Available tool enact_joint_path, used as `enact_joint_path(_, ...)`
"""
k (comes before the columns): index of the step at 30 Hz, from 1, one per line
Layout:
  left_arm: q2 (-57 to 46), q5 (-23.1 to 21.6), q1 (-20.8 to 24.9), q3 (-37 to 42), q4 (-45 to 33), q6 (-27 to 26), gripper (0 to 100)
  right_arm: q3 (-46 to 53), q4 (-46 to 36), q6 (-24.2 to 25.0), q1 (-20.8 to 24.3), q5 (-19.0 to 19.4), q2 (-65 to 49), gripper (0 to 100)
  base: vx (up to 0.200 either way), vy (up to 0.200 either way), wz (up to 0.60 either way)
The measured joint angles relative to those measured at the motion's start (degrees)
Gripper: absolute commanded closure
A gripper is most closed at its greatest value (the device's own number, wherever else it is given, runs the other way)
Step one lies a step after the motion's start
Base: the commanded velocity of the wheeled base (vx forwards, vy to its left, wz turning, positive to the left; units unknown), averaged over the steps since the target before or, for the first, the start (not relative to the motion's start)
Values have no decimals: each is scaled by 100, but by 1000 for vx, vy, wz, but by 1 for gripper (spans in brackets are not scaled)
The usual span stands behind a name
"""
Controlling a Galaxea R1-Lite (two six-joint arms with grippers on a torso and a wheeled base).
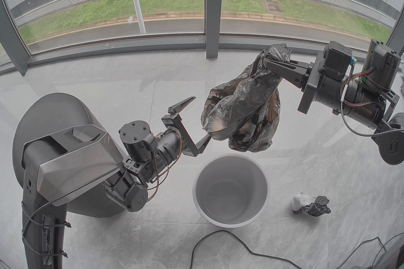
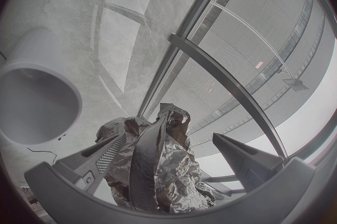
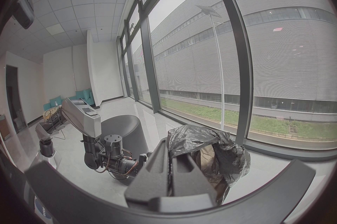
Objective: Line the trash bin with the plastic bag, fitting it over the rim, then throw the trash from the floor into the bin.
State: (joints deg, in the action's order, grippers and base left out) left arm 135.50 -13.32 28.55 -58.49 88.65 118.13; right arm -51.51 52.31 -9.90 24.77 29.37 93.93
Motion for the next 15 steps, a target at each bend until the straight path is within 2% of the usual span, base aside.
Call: enact_joint_path(15,-99,-5,-11,-143,0,391,0,0,5,0,196,-123,-2,100,0,0,0)
